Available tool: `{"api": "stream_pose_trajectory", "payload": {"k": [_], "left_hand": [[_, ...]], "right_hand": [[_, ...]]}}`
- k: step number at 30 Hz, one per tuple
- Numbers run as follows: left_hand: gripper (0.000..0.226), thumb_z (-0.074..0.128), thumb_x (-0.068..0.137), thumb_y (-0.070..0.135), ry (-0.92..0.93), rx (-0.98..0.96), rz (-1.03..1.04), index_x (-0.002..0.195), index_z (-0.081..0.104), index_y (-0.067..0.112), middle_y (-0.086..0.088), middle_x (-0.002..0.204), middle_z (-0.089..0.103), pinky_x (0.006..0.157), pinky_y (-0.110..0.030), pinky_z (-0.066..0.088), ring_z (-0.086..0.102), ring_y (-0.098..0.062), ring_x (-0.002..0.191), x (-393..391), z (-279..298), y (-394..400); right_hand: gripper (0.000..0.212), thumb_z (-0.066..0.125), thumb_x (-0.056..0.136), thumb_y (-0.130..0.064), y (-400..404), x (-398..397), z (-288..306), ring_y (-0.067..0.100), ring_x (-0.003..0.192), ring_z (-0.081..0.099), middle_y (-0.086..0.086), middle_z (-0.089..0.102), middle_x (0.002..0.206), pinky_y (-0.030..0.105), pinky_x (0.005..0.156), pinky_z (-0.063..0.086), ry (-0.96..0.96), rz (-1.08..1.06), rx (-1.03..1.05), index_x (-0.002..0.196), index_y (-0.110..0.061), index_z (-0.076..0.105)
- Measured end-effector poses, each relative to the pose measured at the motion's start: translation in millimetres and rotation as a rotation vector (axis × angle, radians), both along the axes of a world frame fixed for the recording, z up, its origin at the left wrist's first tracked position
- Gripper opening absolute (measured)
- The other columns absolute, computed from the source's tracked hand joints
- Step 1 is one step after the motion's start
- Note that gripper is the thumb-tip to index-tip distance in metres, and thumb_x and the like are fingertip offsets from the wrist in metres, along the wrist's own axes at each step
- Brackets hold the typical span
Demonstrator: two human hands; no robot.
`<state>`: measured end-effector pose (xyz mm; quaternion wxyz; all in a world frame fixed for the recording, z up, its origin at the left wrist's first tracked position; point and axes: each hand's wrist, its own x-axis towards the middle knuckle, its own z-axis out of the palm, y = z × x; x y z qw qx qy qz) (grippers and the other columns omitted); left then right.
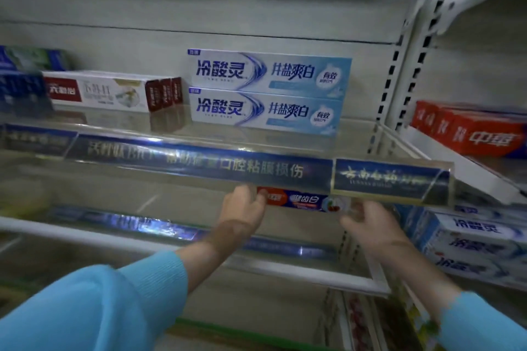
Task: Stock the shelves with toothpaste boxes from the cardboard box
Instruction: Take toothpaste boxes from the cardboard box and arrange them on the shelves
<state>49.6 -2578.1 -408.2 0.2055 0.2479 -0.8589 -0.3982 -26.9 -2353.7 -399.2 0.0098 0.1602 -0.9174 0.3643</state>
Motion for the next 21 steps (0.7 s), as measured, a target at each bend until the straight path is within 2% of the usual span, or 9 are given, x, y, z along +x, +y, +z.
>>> {"api": "stream_pose_trajectory", "payload": {"k": [3, 7, 9, 13, 15, 17, 18, 21], "left_hand": [[0.034, 0.053, 0.103, 0.028, 0.172, -0.107, -0.005, 0.122, 0.063, 0.002, -0.021, 0.121, 0.067, 0.098, -0.040, 0.043, 0.059, -0.038, 0.116, 32.0, -1.1, 10.0], [0.033, 0.053, 0.099, 0.033, 0.294, -0.094, 0.007, 0.120, 0.069, 0.013, -0.008, 0.114, 0.073, 0.095, -0.036, 0.050, 0.065, -0.027, 0.109, 84.0, -5.4, 32.0], [0.026, 0.056, 0.098, 0.036, 0.257, -0.029, 0.002, 0.116, 0.065, 0.019, 0.001, 0.111, 0.071, 0.092, -0.034, 0.049, 0.063, -0.018, 0.108, 110.5, -13.4, 45.0], [0.028, 0.056, 0.098, 0.043, 0.113, -0.007, -0.071, 0.119, 0.057, 0.024, 0.005, 0.114, 0.065, 0.093, -0.039, 0.049, 0.059, -0.014, 0.109, 165.2, -32.6, 66.4], [0.029, 0.058, 0.099, 0.041, 0.064, -0.009, -0.118, 0.122, 0.056, 0.024, 0.005, 0.116, 0.062, 0.093, -0.034, 0.048, 0.057, -0.012, 0.111, 188.9, -38.7, 74.8], [0.029, 0.059, 0.099, 0.039, 0.008, -0.022, -0.123, 0.123, 0.055, 0.024, 0.006, 0.116, 0.060, 0.093, -0.034, 0.047, 0.056, -0.011, 0.111, 206.6, -45.4, 79.9], [0.029, 0.059, 0.099, 0.040, -0.024, -0.019, -0.113, 0.123, 0.055, 0.024, 0.006, 0.116, 0.060, 0.094, -0.035, 0.047, 0.055, -0.010, 0.111, 212.7, -48.2, 81.1], [0.024, 0.058, 0.099, 0.041, -0.087, 0.046, -0.068, 0.118, 0.054, 0.027, 0.007, 0.114, 0.061, 0.093, -0.036, 0.048, 0.056, -0.010, 0.110, 223.4, -56.9, 84.9]], "right_hand": [[0.039, 0.063, 0.091, -0.030, 10.5, 27.4, 8.6, 0.025, 0.121, 0.054, 0.004, 0.059, 0.130, 0.034, 0.098, 0.043, 0.033, 0.054, 0.020, 0.129, -0.023, 0.055], [0.057, 0.061, 0.094, -0.036, 22.4, 59.4, 10.8, 0.026, 0.131, 0.050, 0.005, 0.050, 0.145, 0.033, 0.104, 0.040, 0.032, 0.054, 0.092, 0.145, -0.018, 0.044], [0.055, 0.061, 0.093, -0.034, 27.9, 80.3, 7.5, 0.024, 0.129, 0.052, 0.006, 0.053, 0.142, 0.035, 0.107, 0.042, 0.027, 0.087, 0.077, 0.143, -0.015, 0.047], [0.045, 0.061, 0.093, -0.028, 40.0, 124.7, 7.3, 0.017, 0.119, 0.058, 0.004, 0.061, 0.130, 0.036, 0.107, 0.046, -0.017, 0.155, 0.063, 0.135, -0.015, 0.056], [0.030, 0.062, 0.092, -0.023, 41.7, 144.3, 6.5, 0.010, 0.103, 0.064, -0.001, 0.068, 0.112, 0.026, 0.097, 0.051, -0.052, 0.195, 0.010, 0.121, -0.016, 0.066], [0.019, 0.062, 0.091, -0.018, 41.7, 163.9, 1.3, 0.002, 0.090, 0.065, -0.008, 0.070, 0.097, 0.012, 0.081, 0.050, -0.094, 0.231, -0.015, 0.107, -0.019, 0.071], [0.016, 0.062, 0.090, -0.017, 40.1, 173.1, -3.9, 0.001, 0.086, 0.065, -0.010, 0.069, 0.092, 0.010, 0.076, 0.048, -0.132, 0.248, -0.017, 0.104, -0.020, 0.071], [0.019, 0.062, 0.091, -0.024, 28.8, 200.1, -28.7, 0.002, 0.078, 0.063, -0.012, 0.065, 0.084, 0.024, 0.079, 0.054, -0.323, 0.317, 0.049, 0.109, -0.022, 0.067]]}}
